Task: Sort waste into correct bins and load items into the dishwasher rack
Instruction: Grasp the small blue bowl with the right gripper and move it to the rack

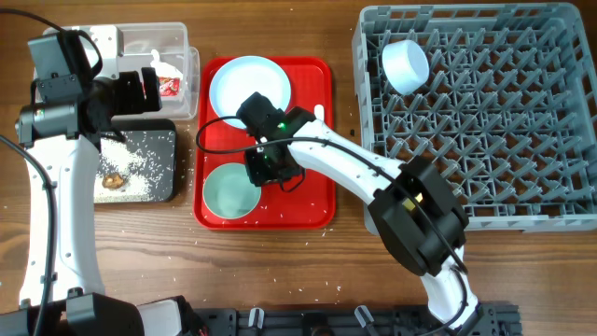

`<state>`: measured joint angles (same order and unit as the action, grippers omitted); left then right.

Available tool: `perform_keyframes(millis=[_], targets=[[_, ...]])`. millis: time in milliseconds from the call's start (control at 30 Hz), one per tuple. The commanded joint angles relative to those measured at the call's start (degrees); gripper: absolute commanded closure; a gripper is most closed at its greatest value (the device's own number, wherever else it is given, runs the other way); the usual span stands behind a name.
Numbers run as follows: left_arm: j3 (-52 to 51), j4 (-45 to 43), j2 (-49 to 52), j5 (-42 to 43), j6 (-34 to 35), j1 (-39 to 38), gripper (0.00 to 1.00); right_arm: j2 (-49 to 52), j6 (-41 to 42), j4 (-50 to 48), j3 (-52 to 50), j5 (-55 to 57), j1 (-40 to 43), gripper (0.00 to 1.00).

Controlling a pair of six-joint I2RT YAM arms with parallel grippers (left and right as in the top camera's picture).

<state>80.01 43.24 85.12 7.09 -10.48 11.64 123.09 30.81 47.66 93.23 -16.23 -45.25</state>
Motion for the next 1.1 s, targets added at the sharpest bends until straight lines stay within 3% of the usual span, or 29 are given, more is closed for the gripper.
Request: perform_keyframes(millis=[0, 67, 100, 300, 433, 533, 633, 767, 1067], targets=[[1.11, 0.48, -1.11, -0.13, -1.31, 0.11, 0.0, 1.9, 1.27, -0.04, -0.26, 0.35, -0.33, 0.8], [1.11, 0.48, -1.11, -0.13, -1.31, 0.11, 0.0, 1.97, 1.33, -0.07, -0.24, 0.28, -0.26, 0.94], [1.11, 0.48, -1.11, -0.13, -1.31, 0.11, 0.0, 1.97, 1.46, -0.07, -0.24, 0.31, -0.26, 0.96], [1.11, 0.5, -1.11, -0.13, -1.31, 0.11, 0.0, -1.03, 2.62, 4.61, 2.34, 4.48, 1.33, 0.96], [1.11, 0.5, -1.11, -0.13, -1.31, 0.11, 0.0, -13.99, 3.89, 9.99, 3.15, 17.84, 7.56, 0.96], [1.11, 0.5, -1.11, -0.13, -1.31, 0.11, 0.0, -29.24, 9.9, 18.93, 3.15, 42.42, 14.27, 0.96], [1.11, 0.5, -1.11, -0.13, -1.31, 0.11, 0.0, -33.66, 14.25, 28.2, 3.08, 68.94, 14.95, 0.96], [1.11, 0.5, -1.11, -0.13, -1.31, 0.11, 0.0, -31.76, 13.73, 31.95, -2.03, 82.86, 16.65, 0.96], [1.11, 0.5, -1.11, -0.13, -1.31, 0.11, 0.0, -16.85, -18.38, 16.22, -6.91, 90.84, 22.08, 0.96]])
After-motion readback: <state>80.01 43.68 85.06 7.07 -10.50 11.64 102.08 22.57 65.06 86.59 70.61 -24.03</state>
